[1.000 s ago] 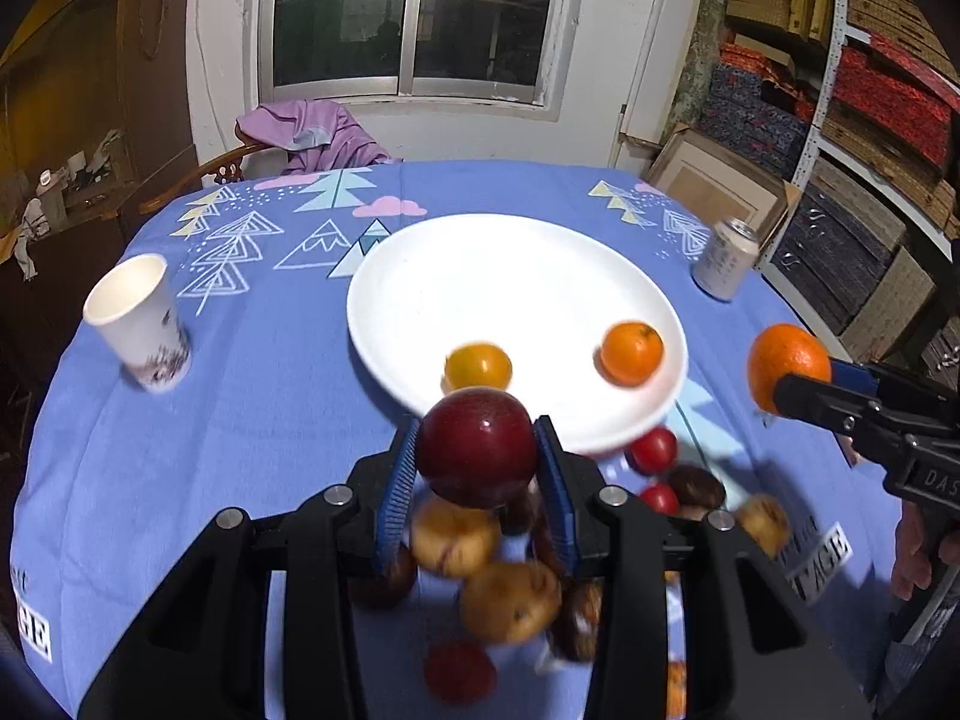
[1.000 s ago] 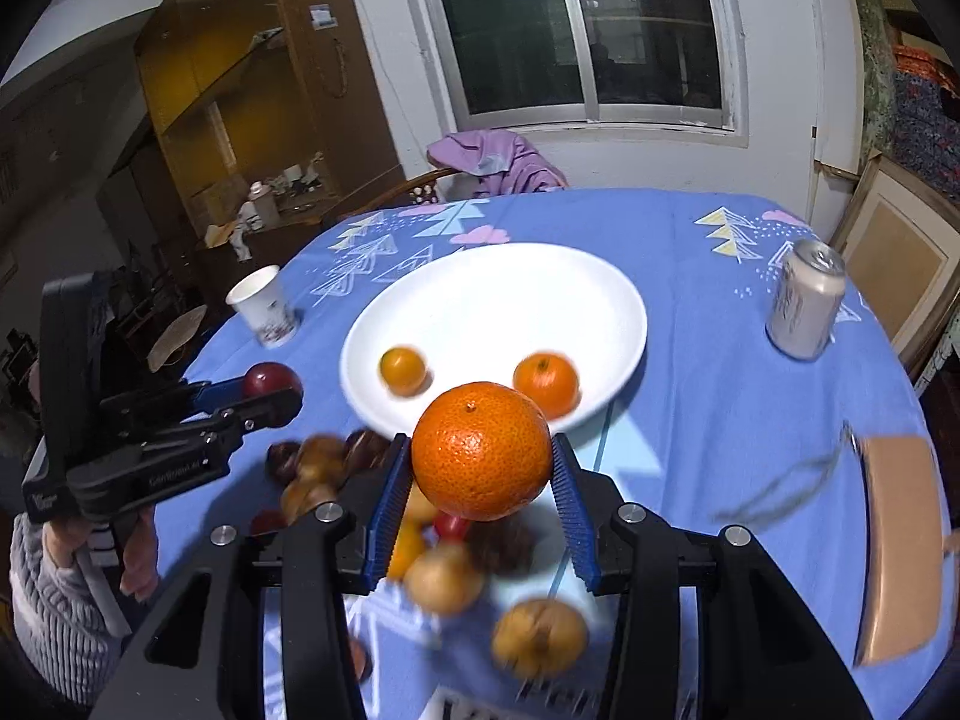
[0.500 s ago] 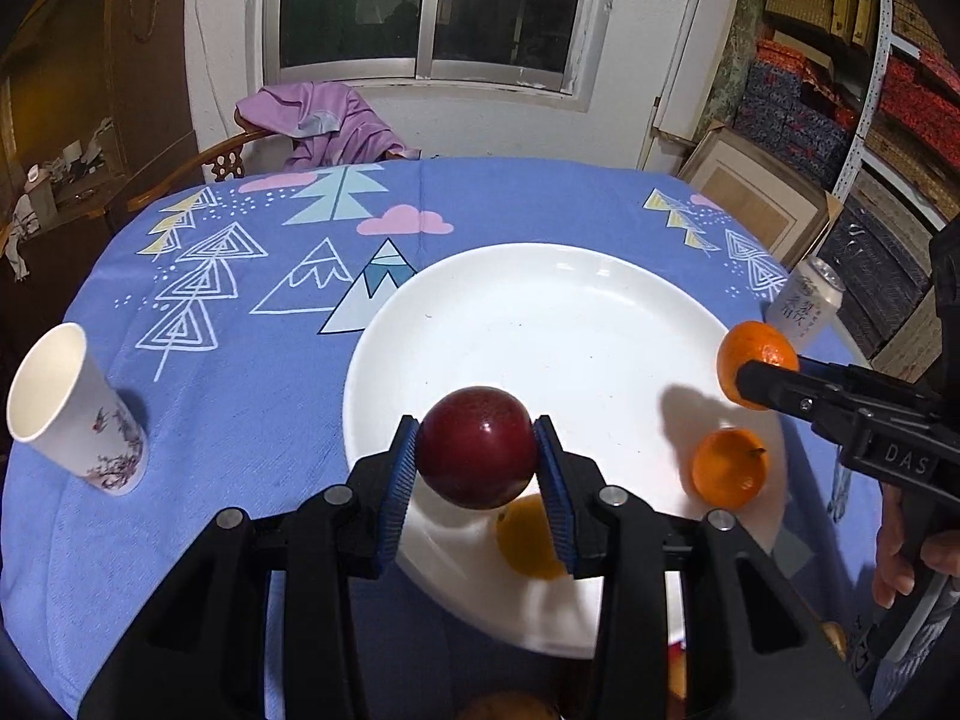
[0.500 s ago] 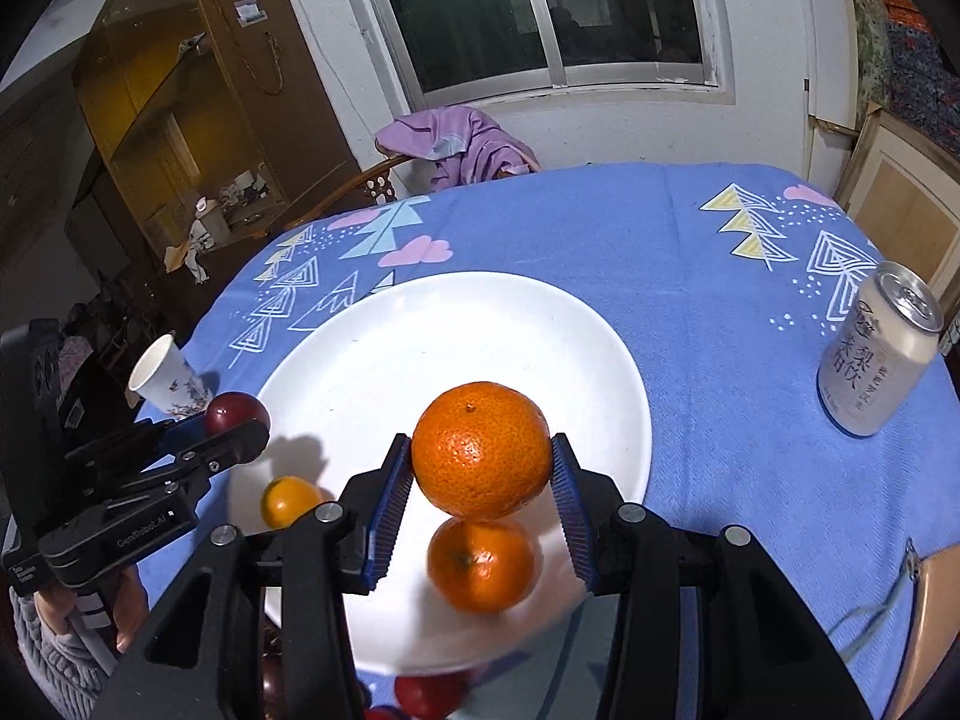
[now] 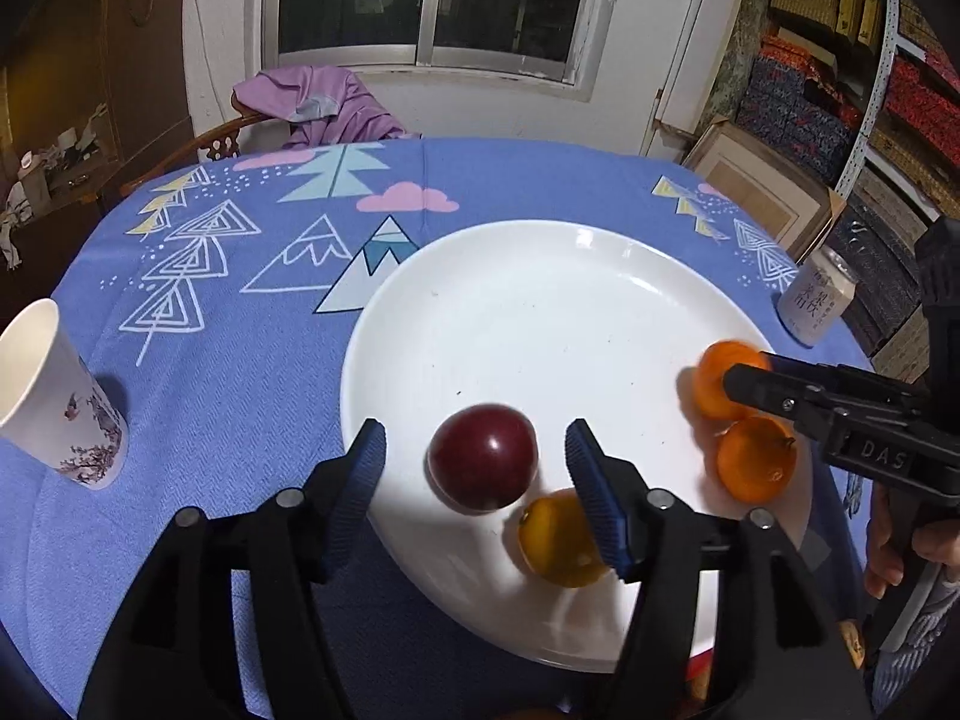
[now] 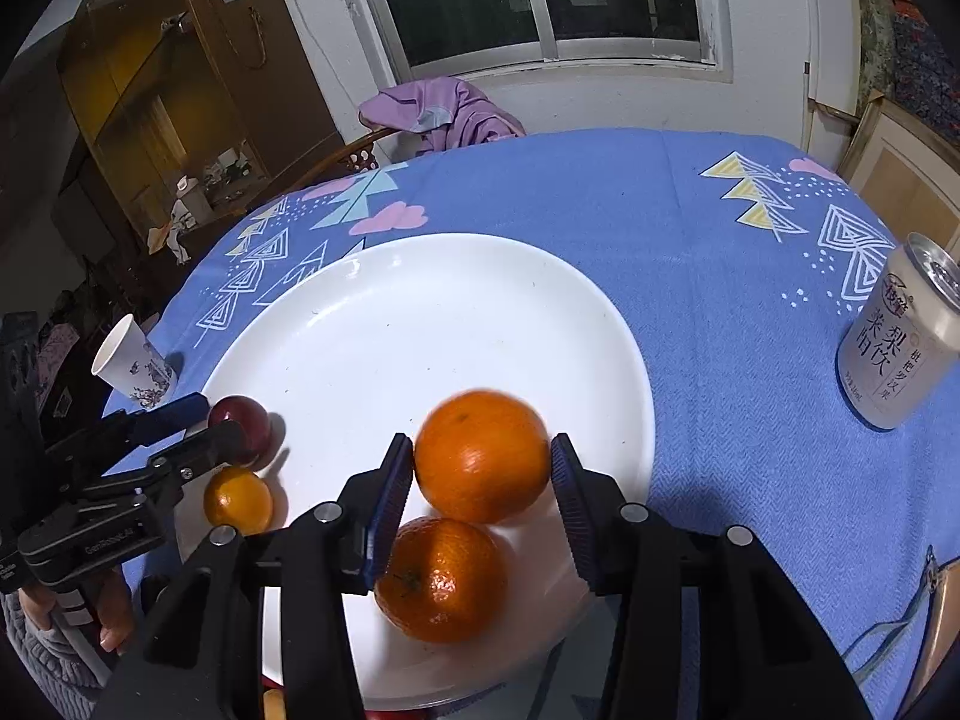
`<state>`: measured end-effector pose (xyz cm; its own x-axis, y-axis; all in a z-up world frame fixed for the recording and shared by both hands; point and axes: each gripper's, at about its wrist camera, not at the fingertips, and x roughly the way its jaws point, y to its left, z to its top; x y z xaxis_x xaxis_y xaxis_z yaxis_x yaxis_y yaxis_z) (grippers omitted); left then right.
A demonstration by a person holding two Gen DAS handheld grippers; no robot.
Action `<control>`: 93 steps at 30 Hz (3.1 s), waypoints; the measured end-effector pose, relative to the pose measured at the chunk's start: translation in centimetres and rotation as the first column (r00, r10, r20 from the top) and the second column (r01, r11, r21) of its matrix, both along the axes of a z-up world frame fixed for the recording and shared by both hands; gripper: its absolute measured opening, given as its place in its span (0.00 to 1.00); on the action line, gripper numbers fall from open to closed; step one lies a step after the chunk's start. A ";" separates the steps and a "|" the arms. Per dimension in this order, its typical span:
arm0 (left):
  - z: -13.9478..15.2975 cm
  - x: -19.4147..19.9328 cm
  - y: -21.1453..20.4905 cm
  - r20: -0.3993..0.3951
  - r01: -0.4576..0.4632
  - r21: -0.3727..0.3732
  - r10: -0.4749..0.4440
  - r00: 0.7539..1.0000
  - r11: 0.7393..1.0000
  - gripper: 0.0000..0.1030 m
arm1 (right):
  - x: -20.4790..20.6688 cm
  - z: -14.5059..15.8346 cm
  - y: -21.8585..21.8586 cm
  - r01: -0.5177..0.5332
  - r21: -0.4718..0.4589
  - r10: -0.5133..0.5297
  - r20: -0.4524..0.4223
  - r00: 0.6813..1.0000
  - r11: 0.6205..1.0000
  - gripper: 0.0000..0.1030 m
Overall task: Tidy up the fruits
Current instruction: 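Carry the tangerine and plum onto the white plate and open both tools, then move both tools back to the fruit cluster, then grasp the pale yellow pear-like fruit with the right tool while the left tool grasps a red tomato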
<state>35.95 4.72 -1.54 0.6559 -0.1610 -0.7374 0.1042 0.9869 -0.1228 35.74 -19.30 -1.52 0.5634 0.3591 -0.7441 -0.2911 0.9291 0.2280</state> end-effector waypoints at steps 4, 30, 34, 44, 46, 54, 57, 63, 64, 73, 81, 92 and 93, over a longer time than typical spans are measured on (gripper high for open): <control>0.1 -0.1 -0.2 0.001 0.005 0.005 -0.005 1.000 1.000 0.60 | -0.2 0.8 -0.3 0.001 0.015 -0.001 0.023 1.000 1.000 0.48; 3.3 -11.0 1.3 0.076 -0.033 0.024 0.031 0.997 0.999 0.63 | -11.5 5.3 -1.5 -0.058 0.063 0.050 0.124 0.991 0.996 0.55; 2.4 -14.5 2.2 0.076 -0.046 0.016 0.045 0.996 0.999 0.63 | -15.5 4.4 -3.4 -0.039 0.092 0.026 0.136 0.990 0.995 0.59; -0.8 -22.6 1.0 0.101 -0.027 0.087 0.018 0.995 0.996 0.75 | -22.2 0.8 -8.5 0.062 0.167 -0.081 0.110 0.991 0.984 0.61; -1.2 -22.9 0.5 0.096 -0.020 0.110 0.009 0.995 0.994 0.75 | -22.5 0.3 -8.4 0.060 0.152 -0.077 0.105 0.992 0.987 0.61; -2.0 -21.8 0.2 0.059 -0.023 0.123 0.016 0.998 0.992 0.75 | -22.5 -0.8 -6.1 0.024 0.058 -0.030 0.094 0.995 0.998 0.62; -2.3 -21.5 0.2 0.044 -0.015 0.116 0.010 0.999 0.993 0.75 | -22.4 -1.1 -6.0 0.029 0.042 -0.033 0.088 0.996 0.999 0.62; -2.4 -21.1 -0.3 0.041 0.015 0.103 -0.019 0.999 0.995 0.75 | -22.4 -1.5 -5.5 0.022 0.014 -0.023 0.082 0.996 1.000 0.62; -2.4 -21.0 -0.3 0.039 0.015 0.101 -0.019 0.999 0.995 0.75 | -22.4 -1.6 -5.4 0.020 0.009 -0.020 0.080 0.997 1.000 0.62; -2.4 -20.8 -0.8 0.043 0.039 0.100 -0.044 0.998 0.994 0.71 | -22.3 -1.9 -4.9 0.017 -0.015 -0.016 0.080 0.997 1.000 0.62; -2.6 -20.7 -1.0 0.034 0.066 0.079 -0.069 0.997 0.995 0.56 | -22.3 -2.1 -4.6 0.013 -0.024 -0.011 0.081 0.997 1.000 0.62; -2.9 -20.5 -1.4 0.015 0.089 0.074 -0.090 0.996 0.993 0.43 | -22.2 -2.1 -4.3 0.001 -0.028 0.001 0.087 0.996 1.000 0.62; -2.9 -20.5 -1.4 0.012 0.092 0.074 -0.093 0.996 0.993 0.43 | -22.2 -2.1 -4.3 0.002 -0.027 0.000 0.087 0.996 1.000 0.62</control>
<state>15.48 3.34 -4.48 0.6520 -0.1675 -0.7395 0.1965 0.9793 -0.0486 13.58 -23.58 -3.64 0.6266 0.3387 -0.7019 -0.3080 0.9349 0.1763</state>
